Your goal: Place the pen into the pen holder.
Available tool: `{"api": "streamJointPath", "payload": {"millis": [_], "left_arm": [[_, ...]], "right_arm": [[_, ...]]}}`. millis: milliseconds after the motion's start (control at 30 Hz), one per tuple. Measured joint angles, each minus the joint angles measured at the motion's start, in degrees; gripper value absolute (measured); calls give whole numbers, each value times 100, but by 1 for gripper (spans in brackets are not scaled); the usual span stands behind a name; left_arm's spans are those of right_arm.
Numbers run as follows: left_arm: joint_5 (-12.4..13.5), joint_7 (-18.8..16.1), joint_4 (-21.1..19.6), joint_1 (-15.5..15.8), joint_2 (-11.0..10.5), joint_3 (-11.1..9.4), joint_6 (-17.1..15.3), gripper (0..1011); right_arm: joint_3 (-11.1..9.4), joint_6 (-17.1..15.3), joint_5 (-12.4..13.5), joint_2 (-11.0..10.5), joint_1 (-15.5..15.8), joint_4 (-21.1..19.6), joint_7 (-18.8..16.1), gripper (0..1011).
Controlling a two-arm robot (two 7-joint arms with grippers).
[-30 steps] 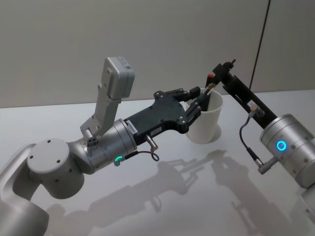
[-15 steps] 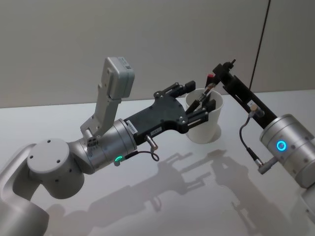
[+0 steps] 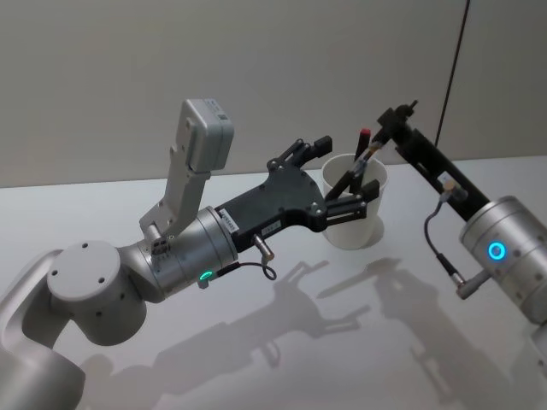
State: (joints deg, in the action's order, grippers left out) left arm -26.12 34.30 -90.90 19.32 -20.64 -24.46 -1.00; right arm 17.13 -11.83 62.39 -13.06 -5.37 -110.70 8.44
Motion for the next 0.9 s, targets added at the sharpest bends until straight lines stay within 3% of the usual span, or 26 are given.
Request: {"api": "streamJointPath", "payload": {"millis": [200, 467, 900], "left_arm": [[0, 0, 0, 0, 0, 0, 0, 1003], [0, 0, 0, 0, 0, 0, 0, 1003], [0, 0, 0, 0, 0, 0, 0, 1003]], "right_arm": [[-77, 87, -113, -117, -39, 69, -110, 131], [-169, 242, -476, -290, -120, 194, -336, 131], [-217, 515, -1521, -456, -403, 605, -937, 131]]}}
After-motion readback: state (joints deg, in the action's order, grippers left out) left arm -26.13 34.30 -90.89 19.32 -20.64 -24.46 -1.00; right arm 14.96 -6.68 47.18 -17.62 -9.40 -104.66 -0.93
